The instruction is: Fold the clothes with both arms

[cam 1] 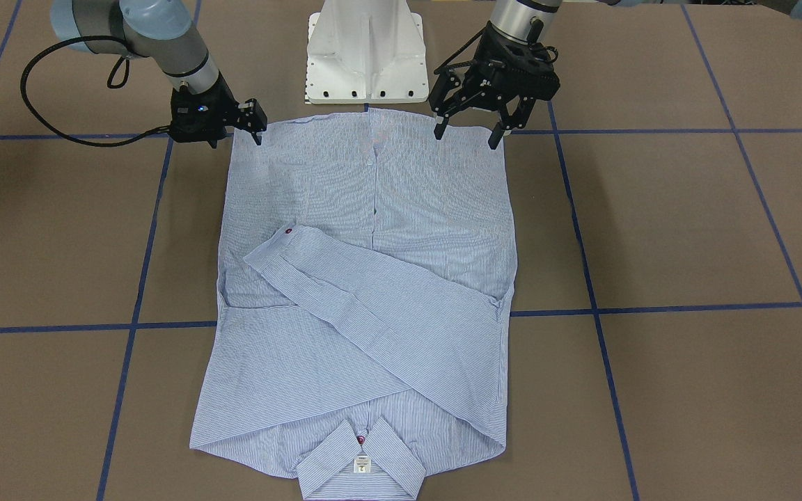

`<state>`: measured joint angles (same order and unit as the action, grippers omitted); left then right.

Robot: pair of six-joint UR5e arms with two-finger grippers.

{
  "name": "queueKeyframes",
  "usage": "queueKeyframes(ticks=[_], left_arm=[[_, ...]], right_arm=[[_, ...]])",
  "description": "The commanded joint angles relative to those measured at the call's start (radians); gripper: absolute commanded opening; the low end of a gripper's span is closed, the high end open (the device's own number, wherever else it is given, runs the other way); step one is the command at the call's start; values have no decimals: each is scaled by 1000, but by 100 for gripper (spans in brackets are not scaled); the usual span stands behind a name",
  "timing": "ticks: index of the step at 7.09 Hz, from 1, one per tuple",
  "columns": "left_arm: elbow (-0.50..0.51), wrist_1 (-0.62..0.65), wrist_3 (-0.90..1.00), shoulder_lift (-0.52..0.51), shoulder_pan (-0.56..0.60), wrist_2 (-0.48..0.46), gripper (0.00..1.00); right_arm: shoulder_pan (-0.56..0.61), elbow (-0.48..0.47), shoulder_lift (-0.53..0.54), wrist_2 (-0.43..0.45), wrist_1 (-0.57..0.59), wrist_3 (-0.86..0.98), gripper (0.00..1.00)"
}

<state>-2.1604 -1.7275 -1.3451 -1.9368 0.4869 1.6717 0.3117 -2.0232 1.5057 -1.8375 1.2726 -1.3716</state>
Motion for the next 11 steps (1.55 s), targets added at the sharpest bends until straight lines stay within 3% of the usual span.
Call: queueKeyframes(ticks=[1, 6, 11], left_arm=[[-3, 2, 0, -1, 1, -1, 99], [-3, 3, 0, 6, 2, -1, 99], [-4, 5, 0, 1, 2, -1, 99]], right_arm=[[-34, 6, 2, 4, 25, 0, 83], [-62, -6, -5, -6, 42, -1, 80], [-65, -6, 1, -19, 42, 0, 53]])
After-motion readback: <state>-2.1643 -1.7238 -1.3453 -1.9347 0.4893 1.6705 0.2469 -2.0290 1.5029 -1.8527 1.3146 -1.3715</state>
